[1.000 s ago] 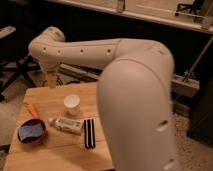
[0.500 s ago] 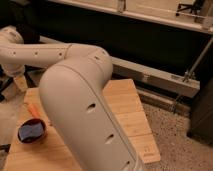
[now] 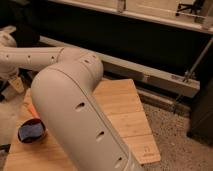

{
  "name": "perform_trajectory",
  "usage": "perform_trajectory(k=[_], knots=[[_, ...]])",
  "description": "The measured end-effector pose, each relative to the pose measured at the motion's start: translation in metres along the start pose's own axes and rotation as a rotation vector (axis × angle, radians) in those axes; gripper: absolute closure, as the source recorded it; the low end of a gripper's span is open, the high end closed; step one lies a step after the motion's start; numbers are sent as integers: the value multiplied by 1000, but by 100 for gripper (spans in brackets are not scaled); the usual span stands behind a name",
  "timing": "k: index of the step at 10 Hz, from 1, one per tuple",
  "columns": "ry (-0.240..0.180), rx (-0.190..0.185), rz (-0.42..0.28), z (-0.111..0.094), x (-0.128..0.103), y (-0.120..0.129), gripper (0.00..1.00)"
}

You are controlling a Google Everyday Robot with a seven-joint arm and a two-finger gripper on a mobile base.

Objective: Place the pepper in the ceramic cup

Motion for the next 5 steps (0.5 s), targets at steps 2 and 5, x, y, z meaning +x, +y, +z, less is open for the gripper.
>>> perform_trajectory(k=[2,5], knots=[[4,7,-39,0,-1,0,20],[87,33,-317,5,11,-2,20]])
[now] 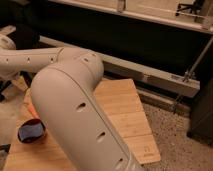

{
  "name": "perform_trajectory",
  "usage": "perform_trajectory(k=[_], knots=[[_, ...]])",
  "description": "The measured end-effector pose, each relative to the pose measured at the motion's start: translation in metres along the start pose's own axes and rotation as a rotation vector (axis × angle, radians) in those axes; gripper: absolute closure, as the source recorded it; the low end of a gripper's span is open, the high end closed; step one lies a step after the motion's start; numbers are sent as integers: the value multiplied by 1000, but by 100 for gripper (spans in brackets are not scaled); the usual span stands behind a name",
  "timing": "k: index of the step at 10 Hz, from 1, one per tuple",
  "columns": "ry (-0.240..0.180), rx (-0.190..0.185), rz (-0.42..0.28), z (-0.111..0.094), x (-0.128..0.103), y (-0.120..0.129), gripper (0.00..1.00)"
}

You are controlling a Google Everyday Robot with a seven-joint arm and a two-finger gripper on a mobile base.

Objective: Place the pepper in the ceramic cup

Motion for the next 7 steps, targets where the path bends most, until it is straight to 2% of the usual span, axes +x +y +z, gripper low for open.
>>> perform_trajectory(k=[1,3,4,5,7], knots=[[17,3,-56,1,3,1,20],[59,24,-280,6,13,2,20],[50,33,-384,10,12,4,20],[31,34,-444,16,10,8,20],[-13,13,-503,30,3,16,20]])
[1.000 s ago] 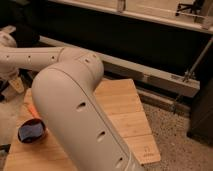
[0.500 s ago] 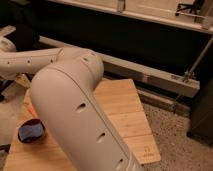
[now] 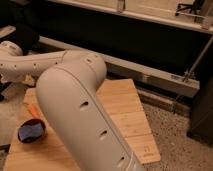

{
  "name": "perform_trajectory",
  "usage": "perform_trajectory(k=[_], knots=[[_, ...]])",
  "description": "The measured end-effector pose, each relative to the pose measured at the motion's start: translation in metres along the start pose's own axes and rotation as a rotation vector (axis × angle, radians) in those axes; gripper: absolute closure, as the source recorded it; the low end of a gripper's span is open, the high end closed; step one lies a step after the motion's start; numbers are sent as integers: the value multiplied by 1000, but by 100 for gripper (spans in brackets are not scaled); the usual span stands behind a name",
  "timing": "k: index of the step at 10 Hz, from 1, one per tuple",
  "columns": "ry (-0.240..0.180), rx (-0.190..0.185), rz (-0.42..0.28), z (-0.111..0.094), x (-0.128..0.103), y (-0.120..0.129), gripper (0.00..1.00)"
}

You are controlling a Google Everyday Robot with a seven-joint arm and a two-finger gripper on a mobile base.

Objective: Place the pepper in the ceramic cup

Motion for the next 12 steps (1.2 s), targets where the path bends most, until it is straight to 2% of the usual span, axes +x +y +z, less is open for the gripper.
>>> perform_trajectory(k=[2,5,6,8,10,12], knots=[[-47,-37,-35,21,-7,2,20],[-64,-113,-89,50,-9,10,20],[-74,-139,-102,60,-11,20,20],[-124,-179,-119,76,-26,45,20],[-169,-198,-131,85,-37,64,20],[-239,-180,-163,97,-52,66,20]])
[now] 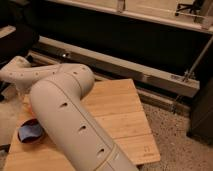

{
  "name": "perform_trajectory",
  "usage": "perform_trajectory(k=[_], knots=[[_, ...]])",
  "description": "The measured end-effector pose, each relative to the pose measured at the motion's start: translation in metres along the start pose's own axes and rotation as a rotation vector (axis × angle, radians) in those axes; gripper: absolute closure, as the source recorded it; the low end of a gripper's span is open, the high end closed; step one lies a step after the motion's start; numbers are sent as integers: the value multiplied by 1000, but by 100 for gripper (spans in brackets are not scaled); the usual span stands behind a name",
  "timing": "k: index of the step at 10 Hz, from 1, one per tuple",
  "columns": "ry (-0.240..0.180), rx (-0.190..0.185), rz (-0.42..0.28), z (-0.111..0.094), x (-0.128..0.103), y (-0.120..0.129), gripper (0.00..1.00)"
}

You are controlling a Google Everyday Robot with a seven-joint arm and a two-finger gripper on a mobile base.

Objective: Place the pepper in the ceramic cup

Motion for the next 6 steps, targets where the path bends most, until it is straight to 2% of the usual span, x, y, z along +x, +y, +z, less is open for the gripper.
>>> perform_trajectory(k=[3,4,6], knots=[[-97,48,-78,14,-14,-23,20],[-113,43,-95,19,-14,-26,20],[-115,-1,-104,28,-7,-23,20]])
